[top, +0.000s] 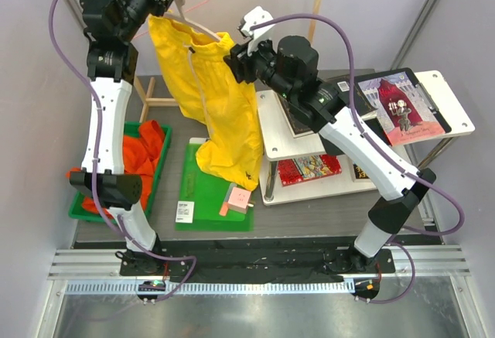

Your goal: Remove the shorts from the hanger

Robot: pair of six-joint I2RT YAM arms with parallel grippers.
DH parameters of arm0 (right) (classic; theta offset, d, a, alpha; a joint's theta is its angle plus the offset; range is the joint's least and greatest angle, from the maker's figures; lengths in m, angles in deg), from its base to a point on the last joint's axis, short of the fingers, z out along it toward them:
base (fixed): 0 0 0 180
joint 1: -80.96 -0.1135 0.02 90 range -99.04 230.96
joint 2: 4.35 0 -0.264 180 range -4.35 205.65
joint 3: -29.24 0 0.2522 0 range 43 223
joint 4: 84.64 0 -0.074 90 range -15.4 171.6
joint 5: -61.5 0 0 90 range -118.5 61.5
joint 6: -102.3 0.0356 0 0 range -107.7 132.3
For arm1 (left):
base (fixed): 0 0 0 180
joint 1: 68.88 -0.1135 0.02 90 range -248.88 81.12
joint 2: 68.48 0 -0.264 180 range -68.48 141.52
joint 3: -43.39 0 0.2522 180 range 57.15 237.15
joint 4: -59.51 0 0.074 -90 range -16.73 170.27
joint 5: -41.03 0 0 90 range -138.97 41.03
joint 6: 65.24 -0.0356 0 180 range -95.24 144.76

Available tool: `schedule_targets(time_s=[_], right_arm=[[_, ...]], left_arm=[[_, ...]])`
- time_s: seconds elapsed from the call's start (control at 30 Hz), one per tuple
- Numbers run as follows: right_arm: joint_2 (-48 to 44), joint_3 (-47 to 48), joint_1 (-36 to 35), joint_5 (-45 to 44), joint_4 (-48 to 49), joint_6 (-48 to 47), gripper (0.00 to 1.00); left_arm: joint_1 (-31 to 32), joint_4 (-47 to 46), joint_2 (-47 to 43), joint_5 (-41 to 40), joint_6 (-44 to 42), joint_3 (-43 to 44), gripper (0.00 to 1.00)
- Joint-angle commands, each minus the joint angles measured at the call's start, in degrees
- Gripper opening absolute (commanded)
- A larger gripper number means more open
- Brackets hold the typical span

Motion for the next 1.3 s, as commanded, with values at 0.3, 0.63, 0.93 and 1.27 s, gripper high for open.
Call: schedule_targets(time_s=[0.3,0.63,0.93,1.27], right_arm=[[-10.18,-13.71,0.15,-5.7,8.93,8.71,0.84],[-10.36,-18.37,0.41,2.04,10.86,12.76,0.6],[-12.11,-22.59,0.41,-0.15,14.73,14.69,0.25],[-20.89,-34.68,0.32,-4.03,24.19,14.88,0.01]], left_arm=[[-3.45,-7.7,1.5,0.36,4.96,3.7,0.01],[-4.5,-10.95,1.24,-0.96,7.95,3.53,0.0],[-5.03,-14.64,0.8,-2.28,12.69,1.86,0.01],[-5.74,-20.27,-0.69,-4.04,18.49,-3.42,0.0]])
